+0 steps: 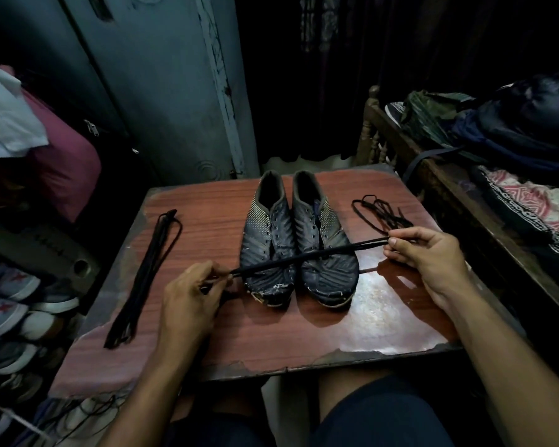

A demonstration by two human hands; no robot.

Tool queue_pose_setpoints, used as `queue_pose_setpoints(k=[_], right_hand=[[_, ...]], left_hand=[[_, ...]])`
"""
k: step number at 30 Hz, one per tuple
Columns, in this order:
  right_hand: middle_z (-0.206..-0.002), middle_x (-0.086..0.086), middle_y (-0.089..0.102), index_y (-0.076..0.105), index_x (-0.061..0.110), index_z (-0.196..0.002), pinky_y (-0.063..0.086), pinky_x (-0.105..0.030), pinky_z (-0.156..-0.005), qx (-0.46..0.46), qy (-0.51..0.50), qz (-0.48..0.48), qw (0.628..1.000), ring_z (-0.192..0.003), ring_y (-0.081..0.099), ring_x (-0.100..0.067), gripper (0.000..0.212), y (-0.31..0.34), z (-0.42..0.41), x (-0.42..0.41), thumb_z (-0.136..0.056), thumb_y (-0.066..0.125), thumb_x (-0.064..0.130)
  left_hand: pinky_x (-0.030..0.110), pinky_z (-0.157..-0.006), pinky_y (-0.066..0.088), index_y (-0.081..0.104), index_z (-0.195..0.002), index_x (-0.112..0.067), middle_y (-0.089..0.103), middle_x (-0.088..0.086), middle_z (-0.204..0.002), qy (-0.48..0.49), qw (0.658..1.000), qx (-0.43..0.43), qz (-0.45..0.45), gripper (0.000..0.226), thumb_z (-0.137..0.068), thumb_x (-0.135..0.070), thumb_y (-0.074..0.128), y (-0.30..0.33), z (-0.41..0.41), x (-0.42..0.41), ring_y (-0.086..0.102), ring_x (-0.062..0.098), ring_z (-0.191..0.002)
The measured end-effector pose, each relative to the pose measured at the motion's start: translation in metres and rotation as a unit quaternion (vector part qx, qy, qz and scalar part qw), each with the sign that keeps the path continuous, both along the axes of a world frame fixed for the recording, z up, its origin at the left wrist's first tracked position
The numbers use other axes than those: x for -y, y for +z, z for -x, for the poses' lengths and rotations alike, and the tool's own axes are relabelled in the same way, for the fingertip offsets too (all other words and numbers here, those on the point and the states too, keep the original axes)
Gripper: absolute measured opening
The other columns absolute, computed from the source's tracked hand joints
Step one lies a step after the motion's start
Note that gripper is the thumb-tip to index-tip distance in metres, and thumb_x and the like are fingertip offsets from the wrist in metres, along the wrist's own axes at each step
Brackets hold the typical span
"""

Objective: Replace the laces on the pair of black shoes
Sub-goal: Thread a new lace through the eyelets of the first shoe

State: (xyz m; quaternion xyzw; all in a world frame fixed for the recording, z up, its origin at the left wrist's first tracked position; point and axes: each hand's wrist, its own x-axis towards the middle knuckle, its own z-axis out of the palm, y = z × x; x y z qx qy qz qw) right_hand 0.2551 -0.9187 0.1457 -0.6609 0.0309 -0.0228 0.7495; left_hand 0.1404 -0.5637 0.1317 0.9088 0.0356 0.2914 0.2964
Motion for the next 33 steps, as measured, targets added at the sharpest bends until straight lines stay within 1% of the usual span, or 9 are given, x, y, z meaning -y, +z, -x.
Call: queue_pose_setpoints(k=[3,7,13,16,18,21,23,27,33], right_hand=[[-0.075,-0.010,0.074,0.072,0.001,-0.096,0.062,-0.023,-0.073,0.001,-0.011,-0.016,1.000,-0.071,0.075,-0.020,0.014,0.000,0.002,-0.002,-0.087,0.069,-0.009],[-0.074,-0.010,0.070,0.070,0.001,-0.094,0.063,-0.026,-0.072,0.016,-0.037,-0.076,0.996,-0.069,0.073,-0.018,0.011,0.007,0.010,-0.015,-0.089,0.067,-0.009],[-0.088,-0.019,0.071,0.071,0.001,-0.096,0.062,-0.026,-0.074,0.049,-0.058,-0.109,0.991,-0.074,0.075,-0.020,0.011,0.030,0.010,-0.028,-0.089,0.068,-0.008],[-0.089,-0.025,0.073,0.070,-0.001,-0.100,0.061,-0.023,-0.070,0.040,-0.025,-0.046,0.998,-0.072,0.075,-0.018,0.014,0.031,0.018,-0.039,-0.090,0.067,-0.009],[-0.095,-0.021,0.075,0.071,0.011,-0.102,0.063,-0.029,-0.074,0.050,0.017,0.072,0.996,-0.078,0.075,-0.017,0.017,0.028,0.024,-0.048,-0.091,0.070,-0.002],[-0.136,0.002,0.053,0.056,0.031,-0.132,0.055,-0.032,-0.096,0.118,0.083,0.415,0.898,-0.110,0.060,-0.007,0.048,0.021,0.039,-0.061,-0.089,0.077,0.030],[-0.148,0.006,0.033,0.039,0.036,-0.146,0.043,-0.034,-0.107,0.194,0.086,0.535,0.818,-0.128,0.042,-0.011,0.067,0.016,0.062,-0.078,-0.088,0.069,0.049],[-0.151,0.004,0.044,0.045,0.037,-0.142,0.028,-0.041,-0.118,0.300,0.139,0.596,0.732,-0.140,0.041,-0.019,0.059,-0.007,0.086,-0.104,-0.088,0.050,0.058],[-0.142,0.002,0.057,0.064,0.026,-0.130,0.034,-0.038,-0.114,0.316,0.088,0.604,0.726,-0.126,0.058,-0.019,0.040,-0.022,0.042,-0.059,-0.090,0.072,0.020]], left_hand=[[0.011,-0.068,0.047,0.070,-0.076,-0.021,0.071,-0.007,-0.079,-0.003,0.995,-0.009,0.095,0.022,-0.081,-0.004,0.083,0.001,-0.001,-0.001,0.067,0.005,-0.075],[0.032,-0.066,0.058,0.075,-0.078,-0.022,0.074,-0.008,-0.079,0.002,0.980,-0.022,0.198,0.017,-0.082,-0.008,0.083,0.006,-0.004,-0.004,0.067,0.000,-0.071],[0.043,-0.080,0.059,0.076,-0.079,-0.027,0.077,-0.008,-0.080,-0.013,0.968,0.028,0.250,0.019,-0.081,-0.010,0.084,0.040,-0.023,-0.015,0.072,0.015,-0.076],[0.045,-0.081,0.060,0.077,-0.079,-0.030,0.077,-0.005,-0.080,-0.024,0.967,0.044,0.250,0.022,-0.082,-0.008,0.083,0.052,-0.027,-0.019,0.072,0.016,-0.076],[0.047,-0.080,0.060,0.076,-0.079,-0.028,0.077,-0.004,-0.080,-0.026,0.967,0.046,0.248,0.022,-0.082,-0.007,0.082,0.054,-0.027,-0.019,0.072,0.015,-0.075],[0.051,-0.081,0.062,0.077,-0.081,-0.026,0.078,-0.005,-0.081,-0.030,0.968,0.040,0.246,0.018,-0.083,-0.009,0.082,0.053,-0.024,-0.013,0.075,0.019,-0.078],[0.048,-0.079,0.062,0.077,-0.082,-0.030,0.077,-0.008,-0.081,-0.031,0.970,0.040,0.238,0.019,-0.082,-0.011,0.083,0.054,-0.023,-0.007,0.075,0.017,-0.077],[0.049,-0.078,0.063,0.076,-0.079,-0.028,0.078,-0.007,-0.081,-0.044,0.967,0.050,0.247,0.020,-0.082,-0.009,0.084,0.064,-0.027,0.007,0.075,0.018,-0.077],[0.050,-0.079,0.063,0.077,-0.083,-0.021,0.078,-0.004,-0.080,-0.100,0.962,0.036,0.249,0.014,-0.083,-0.008,0.082,0.089,-0.035,0.031,0.076,0.018,-0.079]])
